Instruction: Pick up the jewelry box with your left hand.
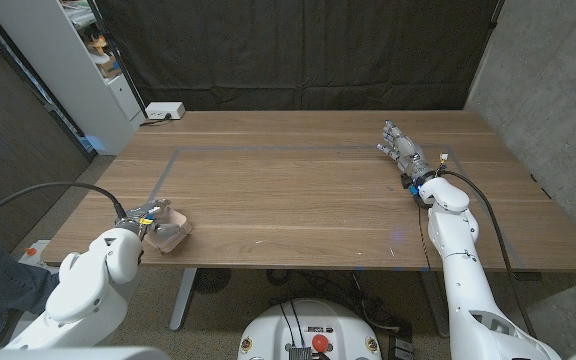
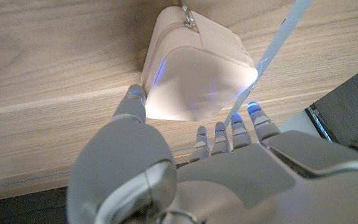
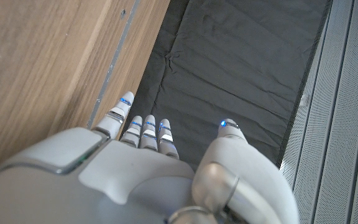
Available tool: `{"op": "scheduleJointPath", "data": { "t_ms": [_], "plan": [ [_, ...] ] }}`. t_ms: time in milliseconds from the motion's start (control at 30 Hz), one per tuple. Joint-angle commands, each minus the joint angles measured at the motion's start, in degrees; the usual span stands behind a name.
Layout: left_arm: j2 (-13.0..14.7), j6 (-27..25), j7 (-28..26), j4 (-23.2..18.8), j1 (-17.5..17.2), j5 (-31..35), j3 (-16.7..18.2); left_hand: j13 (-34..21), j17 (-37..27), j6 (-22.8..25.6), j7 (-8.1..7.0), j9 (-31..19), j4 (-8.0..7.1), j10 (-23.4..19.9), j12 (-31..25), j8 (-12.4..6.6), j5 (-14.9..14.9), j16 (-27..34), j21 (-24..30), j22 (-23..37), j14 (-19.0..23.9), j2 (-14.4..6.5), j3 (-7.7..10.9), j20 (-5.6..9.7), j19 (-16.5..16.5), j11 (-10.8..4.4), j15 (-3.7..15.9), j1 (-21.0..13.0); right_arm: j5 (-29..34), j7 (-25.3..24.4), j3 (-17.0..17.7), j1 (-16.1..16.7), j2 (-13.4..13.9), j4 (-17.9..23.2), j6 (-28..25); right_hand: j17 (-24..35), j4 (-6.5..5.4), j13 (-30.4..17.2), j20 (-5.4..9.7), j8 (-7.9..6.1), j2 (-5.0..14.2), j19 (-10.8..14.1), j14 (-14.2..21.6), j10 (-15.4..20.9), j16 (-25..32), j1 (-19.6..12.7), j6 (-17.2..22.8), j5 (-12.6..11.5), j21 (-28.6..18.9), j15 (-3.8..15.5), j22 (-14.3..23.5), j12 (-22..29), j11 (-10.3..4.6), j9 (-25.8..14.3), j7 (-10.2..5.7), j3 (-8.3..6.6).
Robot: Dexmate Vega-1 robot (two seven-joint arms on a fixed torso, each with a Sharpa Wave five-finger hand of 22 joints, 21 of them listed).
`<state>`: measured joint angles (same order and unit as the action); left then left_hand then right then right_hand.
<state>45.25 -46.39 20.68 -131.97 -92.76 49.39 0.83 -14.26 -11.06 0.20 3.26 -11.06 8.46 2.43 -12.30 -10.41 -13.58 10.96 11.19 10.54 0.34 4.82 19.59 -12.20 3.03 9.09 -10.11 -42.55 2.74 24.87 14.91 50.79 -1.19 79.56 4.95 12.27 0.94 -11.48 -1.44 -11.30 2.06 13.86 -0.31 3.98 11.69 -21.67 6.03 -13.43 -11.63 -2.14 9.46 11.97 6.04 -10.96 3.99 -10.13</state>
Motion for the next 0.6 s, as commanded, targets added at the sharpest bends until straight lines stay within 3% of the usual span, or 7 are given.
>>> {"op": "scheduleJointPath", "data": {
  "t_ms": [33, 233, 600],
  "plan": [
    [2.2, -2.6, -0.7, 0.2, 1.3, -0.3, -3.0, -0.2, -0.3, -0.6, 0.09, -0.2, -0.08, 0.3, -0.3, -0.39, 0.0, 0.2, 0.3, 0.1, -0.2, -0.3, 0.45, -0.34, -0.1, 0.04, -0.29, -0.8, -0.3, 0.4, -0.2, -0.5, 0.0, -1.1, 0.6, 0.1, 0.04, -0.1, -0.45, 0.02, 0.05, 0.1, 0.2, 0.1, 0.1, 0.3, 0.2, -0.2, 0.3, -0.25, 0.3, -0.2, 0.00, -0.1, -0.52, 0.04],
    [3.1, -4.5, -1.3, 0.3, 2.5, 0.8, -5.5, -0.4, -0.5, -1.1, 0.01, -0.2, 0.25, 0.0, -0.7, -0.56, 0.1, 0.8, 0.6, 0.3, 0.6, -1.8, 1.42, -0.24, 0.5, -0.38, 0.26, -2.5, -0.5, 0.5, -0.3, -0.8, 0.0, -1.4, 0.5, 0.0, 0.11, -0.1, -0.50, 0.06, -0.01, 0.1, 0.2, 0.1, 0.1, 0.3, 0.1, -0.2, 0.4, -0.23, 0.3, -0.2, -0.01, -0.1, -0.58, 0.07],
    [1.8, -4.3, -5.9, 1.0, 3.5, -0.6, -7.7, -1.0, -1.0, -0.7, -0.29, -0.2, 1.57, -0.8, -1.7, -1.47, 0.5, 2.1, 3.5, 1.5, 3.2, -4.1, 3.93, -0.20, 6.5, -1.89, 1.95, -9.1, -0.8, 1.0, -0.2, -1.3, 0.4, -2.2, 1.0, 0.0, 0.22, -0.1, -0.52, 0.04, -0.13, 0.2, 0.2, 0.1, 0.1, 0.2, 0.1, -0.2, 0.4, -0.21, 0.3, -0.2, 0.05, -0.1, -0.58, 0.14]
  ]
}}
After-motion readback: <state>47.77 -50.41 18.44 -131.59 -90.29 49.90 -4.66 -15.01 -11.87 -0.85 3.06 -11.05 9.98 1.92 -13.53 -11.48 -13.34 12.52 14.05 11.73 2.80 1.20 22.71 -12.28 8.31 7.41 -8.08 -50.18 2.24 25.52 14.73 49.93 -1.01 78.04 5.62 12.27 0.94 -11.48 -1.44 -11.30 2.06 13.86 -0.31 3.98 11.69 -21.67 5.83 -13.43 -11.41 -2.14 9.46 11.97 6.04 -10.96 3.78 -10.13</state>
